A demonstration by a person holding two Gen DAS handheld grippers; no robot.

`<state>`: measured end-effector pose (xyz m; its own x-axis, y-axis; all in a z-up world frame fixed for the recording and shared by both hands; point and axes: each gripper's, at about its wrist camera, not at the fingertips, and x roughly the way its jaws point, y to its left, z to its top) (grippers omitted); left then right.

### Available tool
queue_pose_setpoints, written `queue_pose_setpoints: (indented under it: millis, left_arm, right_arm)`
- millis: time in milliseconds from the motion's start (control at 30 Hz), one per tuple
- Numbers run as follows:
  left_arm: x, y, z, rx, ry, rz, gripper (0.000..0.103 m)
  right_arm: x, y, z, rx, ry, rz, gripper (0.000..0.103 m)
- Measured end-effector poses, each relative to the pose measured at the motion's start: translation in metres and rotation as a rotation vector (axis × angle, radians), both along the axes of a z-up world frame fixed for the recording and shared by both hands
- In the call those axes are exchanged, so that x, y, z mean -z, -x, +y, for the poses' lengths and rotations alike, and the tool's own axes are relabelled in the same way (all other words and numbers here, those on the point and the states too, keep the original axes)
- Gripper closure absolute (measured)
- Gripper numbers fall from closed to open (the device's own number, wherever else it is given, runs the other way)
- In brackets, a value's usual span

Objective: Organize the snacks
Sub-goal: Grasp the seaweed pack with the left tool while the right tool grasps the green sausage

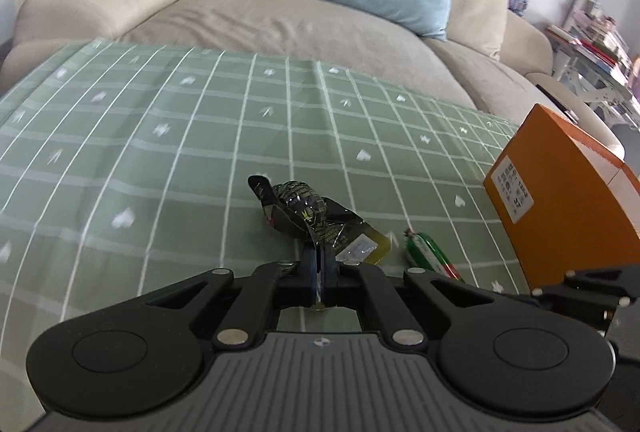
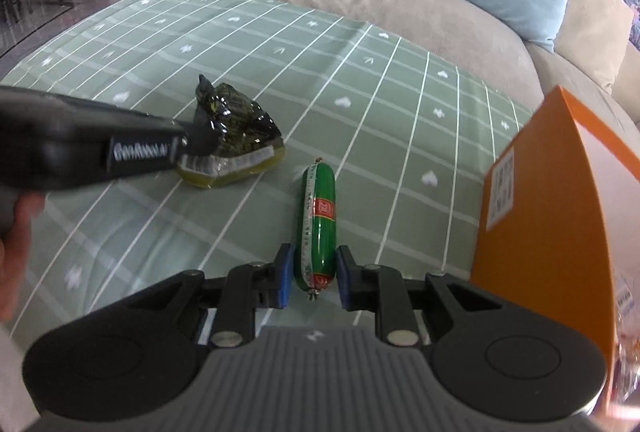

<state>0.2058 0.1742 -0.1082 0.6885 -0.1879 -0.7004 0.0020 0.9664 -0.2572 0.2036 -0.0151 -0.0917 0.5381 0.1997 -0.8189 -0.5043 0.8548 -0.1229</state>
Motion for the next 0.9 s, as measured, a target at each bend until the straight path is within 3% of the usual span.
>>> queue_pose_setpoints:
  millis: [267,567,700,900]
  left_arm:
    - [-0.012,0.042,-0.006,-0.041,0.009,0.143,0.103]
    - [-0.027,0.099,-0.042,0.079,-0.035,0.254,0.103]
    - [-0.026,0.112,-0.058,0.141,-0.075,0.285,0.103]
    - [-0.018,0.116,-0.06,0.131,-0.065,0.282,0.101]
  right_arm:
    - [-0.008,0.042,-0.029,0.0,-0.008,0.087,0.084]
    - [-0.011,0.073,-0.068,0.046,0.012,0.192,0.084]
    - [-0.011,0.087,-0.082,0.055,0.007,0.199,0.084]
    - [-0.008,0.09,-0.09,0.068,-0.027,0.217,0.083]
